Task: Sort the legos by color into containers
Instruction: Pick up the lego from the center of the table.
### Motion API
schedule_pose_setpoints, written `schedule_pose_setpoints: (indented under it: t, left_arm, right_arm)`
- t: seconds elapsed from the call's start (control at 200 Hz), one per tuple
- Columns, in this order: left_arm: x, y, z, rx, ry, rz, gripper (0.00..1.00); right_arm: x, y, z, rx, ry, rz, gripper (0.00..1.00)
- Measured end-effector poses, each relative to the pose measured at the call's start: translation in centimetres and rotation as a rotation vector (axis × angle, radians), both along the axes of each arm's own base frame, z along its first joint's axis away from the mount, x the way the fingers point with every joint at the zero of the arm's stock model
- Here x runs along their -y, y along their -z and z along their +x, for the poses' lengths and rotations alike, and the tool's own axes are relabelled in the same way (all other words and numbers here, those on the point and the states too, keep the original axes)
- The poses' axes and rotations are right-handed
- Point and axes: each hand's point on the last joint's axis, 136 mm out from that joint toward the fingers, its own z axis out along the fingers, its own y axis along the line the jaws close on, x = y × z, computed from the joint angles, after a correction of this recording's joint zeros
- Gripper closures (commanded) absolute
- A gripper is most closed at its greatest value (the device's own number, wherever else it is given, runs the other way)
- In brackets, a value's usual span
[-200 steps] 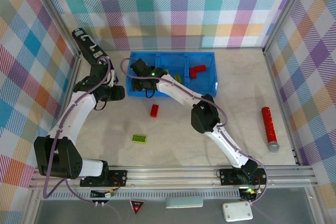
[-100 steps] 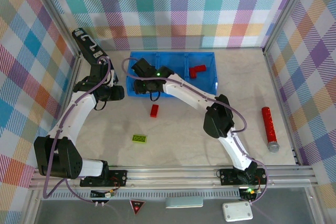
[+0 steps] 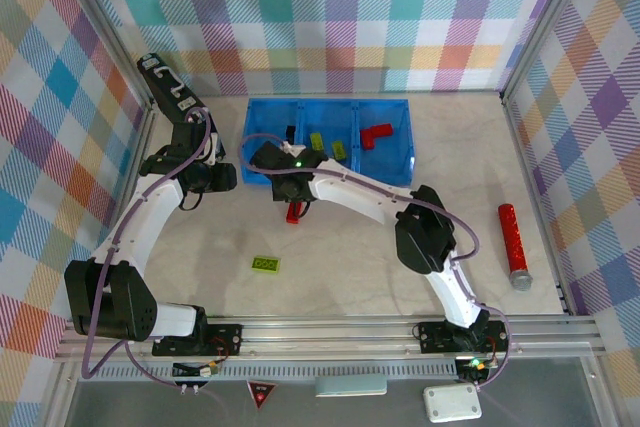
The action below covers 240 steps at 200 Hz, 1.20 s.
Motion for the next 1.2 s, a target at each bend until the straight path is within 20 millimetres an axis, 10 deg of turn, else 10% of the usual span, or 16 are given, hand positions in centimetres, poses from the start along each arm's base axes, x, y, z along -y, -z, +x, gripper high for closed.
schedule_pose_setpoints:
  t: [1.2]
  left_arm:
    - [0.0,0.0,0.0,0.0,0.0,-0.001,0.47]
  right_arm:
    - [-1.0,10.5,-0.9,0.013,0.187,-0.026,0.53]
